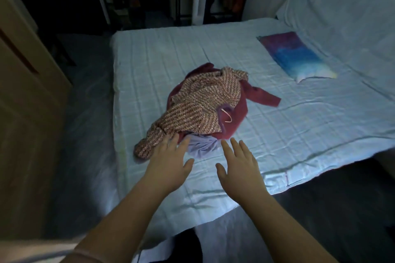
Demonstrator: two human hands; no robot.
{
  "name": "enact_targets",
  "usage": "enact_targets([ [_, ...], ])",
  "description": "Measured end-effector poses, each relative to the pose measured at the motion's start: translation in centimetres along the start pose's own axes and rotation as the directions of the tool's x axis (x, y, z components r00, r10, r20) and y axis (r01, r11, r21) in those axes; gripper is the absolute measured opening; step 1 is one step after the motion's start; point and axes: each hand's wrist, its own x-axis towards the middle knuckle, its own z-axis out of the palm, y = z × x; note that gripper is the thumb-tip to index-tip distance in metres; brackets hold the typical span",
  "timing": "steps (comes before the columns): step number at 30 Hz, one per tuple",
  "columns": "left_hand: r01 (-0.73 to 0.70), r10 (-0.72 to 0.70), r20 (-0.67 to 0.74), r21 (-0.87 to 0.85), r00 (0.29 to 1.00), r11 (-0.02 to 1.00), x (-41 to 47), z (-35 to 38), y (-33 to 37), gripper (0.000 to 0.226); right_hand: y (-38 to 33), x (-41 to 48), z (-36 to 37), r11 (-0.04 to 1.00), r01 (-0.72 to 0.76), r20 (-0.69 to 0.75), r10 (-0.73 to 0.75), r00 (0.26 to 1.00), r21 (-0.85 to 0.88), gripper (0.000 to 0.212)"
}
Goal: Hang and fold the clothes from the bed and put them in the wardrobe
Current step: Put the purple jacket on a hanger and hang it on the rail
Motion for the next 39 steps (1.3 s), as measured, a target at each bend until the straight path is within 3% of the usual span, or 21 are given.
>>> enact_targets([
  [6,0.025,-0.021,0.088,-0.049,0.996,0.998,11.6,2.5,-2.2,0.07,3.1,11.6,1.2,0.999,-0.016,0.134,0.022,0.991,-0.043,0.066],
  [10,0.005,0.0,0.144,-0.034,0.99,0.999,18.3,3.9,-2.9,0.072,5.3,17.9,1.8,0.999,-0.05,0.128,0.052,0.99,-0.014,0.066],
  [15,-0.005,0.019,0.184,-0.076,0.983,0.997,25.0,4.5,-1.2,0.068,9.5,22.6,3.5,0.988,-0.154,0.203,0.148,0.968,0.013,0.064],
  [22,0.082,-0.039,0.244,-0.169,0.969,0.982,33.2,8.3,1.3,0.065,17.1,30.8,6.8,0.986,-0.166,0.3,0.151,0.942,0.025,0.062],
  [29,0.234,-0.183,0.226,-0.223,0.957,0.946,41.8,13.1,4.7,0.06,25.0,42.1,12.9,0.987,-0.062,0.427,-0.006,0.904,0.146,0.063],
  [36,0.372,-0.34,0.258,-0.084,0.904,0.925,49.6,20.1,7.1,0.076,30.0,54.9,18.4,0.971,0.191,0.499,-0.238,0.833,0.144,0.074],
  [39,0.435,-0.43,0.242,0.037,0.87,0.9,50.7,21.3,7.2,0.078,30.5,58.5,20.6,0.91,0.401,0.537,-0.391,0.747,0.105,0.075],
])
